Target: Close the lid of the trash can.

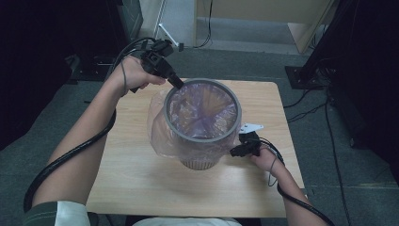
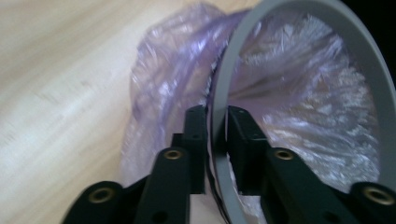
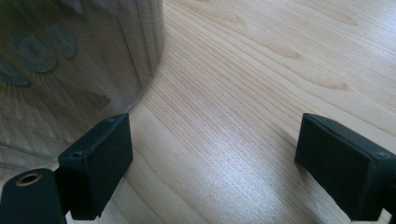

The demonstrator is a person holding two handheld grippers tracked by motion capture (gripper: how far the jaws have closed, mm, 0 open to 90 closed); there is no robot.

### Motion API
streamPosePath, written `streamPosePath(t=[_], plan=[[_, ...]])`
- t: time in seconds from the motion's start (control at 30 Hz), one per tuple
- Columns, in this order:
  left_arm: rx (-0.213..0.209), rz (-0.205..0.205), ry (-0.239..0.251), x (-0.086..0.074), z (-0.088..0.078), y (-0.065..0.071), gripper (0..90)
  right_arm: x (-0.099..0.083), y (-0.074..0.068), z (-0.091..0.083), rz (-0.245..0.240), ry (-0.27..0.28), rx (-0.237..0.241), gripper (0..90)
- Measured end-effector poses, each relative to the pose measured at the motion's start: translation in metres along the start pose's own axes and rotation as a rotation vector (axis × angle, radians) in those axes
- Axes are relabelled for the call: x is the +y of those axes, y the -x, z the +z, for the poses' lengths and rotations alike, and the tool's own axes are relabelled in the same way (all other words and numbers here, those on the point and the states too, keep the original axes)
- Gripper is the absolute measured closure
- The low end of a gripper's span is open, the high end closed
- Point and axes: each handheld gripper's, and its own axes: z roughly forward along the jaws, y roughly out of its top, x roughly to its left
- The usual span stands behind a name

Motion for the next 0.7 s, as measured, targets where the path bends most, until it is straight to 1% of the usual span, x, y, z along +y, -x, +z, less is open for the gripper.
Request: streamPosePath(t=[0.07, 0.17, 0.27, 0.37, 0.7], plan=[[-0.004, -0.007, 0.008, 0.0, -0.001, -0.0014, 76.2, 0.0, 0.0, 0.0, 0.0, 0.0, 0.0, 10.8], [-0.006, -0.004, 0.012, -0.0004, -0.0017, -0.0015, 76.3, 0.0, 0.0, 0.0, 0.0, 0.0, 0.0, 10.8], [-0.015, -0.004, 0.017, -0.0002, -0.0028, -0.0014, 78.6, 0.0, 0.0, 0.0, 0.0, 0.0, 0.0, 10.8], [-0.02, -0.009, 0.012, 0.0002, -0.0023, -0.0006, 82.7, 0.0, 0.0, 0.0, 0.0, 0.0, -0.001, 10.8], [-0.014, -0.002, 0.002, -0.0012, 0.0022, -0.0019, 83.2, 0.0, 0.0, 0.0, -0.001, 0.0, -0.001, 10.8]])
